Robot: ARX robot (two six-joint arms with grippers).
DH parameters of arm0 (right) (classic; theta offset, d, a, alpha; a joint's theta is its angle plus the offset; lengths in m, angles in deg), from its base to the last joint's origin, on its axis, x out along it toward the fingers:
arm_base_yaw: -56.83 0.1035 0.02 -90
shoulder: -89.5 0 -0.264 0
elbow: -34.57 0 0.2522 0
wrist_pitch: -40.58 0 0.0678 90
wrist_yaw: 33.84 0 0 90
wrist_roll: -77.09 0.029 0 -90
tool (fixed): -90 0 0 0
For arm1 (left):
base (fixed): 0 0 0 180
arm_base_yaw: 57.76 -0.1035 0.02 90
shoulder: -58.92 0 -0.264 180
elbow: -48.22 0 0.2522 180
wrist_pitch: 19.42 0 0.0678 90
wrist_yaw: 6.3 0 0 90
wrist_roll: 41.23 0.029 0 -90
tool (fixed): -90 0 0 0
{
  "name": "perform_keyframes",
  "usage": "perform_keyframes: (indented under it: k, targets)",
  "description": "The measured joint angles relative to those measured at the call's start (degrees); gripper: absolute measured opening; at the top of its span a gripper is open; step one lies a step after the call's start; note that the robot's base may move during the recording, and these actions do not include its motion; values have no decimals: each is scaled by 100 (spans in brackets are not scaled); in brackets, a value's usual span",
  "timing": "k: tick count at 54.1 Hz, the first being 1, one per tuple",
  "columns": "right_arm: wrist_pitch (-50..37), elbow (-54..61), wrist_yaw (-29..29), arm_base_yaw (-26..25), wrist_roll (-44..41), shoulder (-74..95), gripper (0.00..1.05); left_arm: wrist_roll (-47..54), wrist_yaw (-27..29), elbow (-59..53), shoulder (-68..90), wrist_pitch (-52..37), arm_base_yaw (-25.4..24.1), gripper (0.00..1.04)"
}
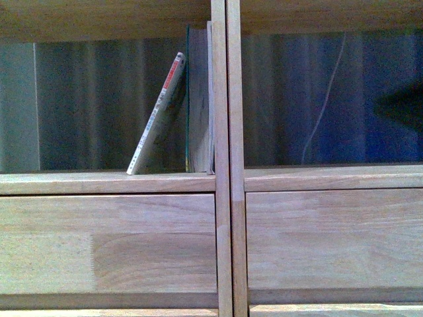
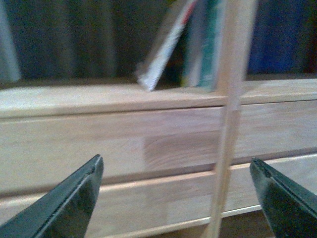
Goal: Organize books on shelf
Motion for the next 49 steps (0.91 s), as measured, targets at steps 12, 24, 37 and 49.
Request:
perform_keyframes:
  k: [12, 24, 37, 49]
  targets:
    - [289, 1008, -861, -393, -9, -678, 50, 175, 1716, -487, -411, 933, 223, 51]
    - [98, 1746, -498, -752, -11, -1202, 17, 212, 1735, -970, -734, 748, 243, 18]
    - [50, 2389, 269, -1399, -28, -1821, 3, 227, 1733, -1412, -1025, 614, 243, 3]
    - [164, 2795, 354, -1637, -28, -2352, 3, 229, 1735, -1692, -1235, 544, 243, 3]
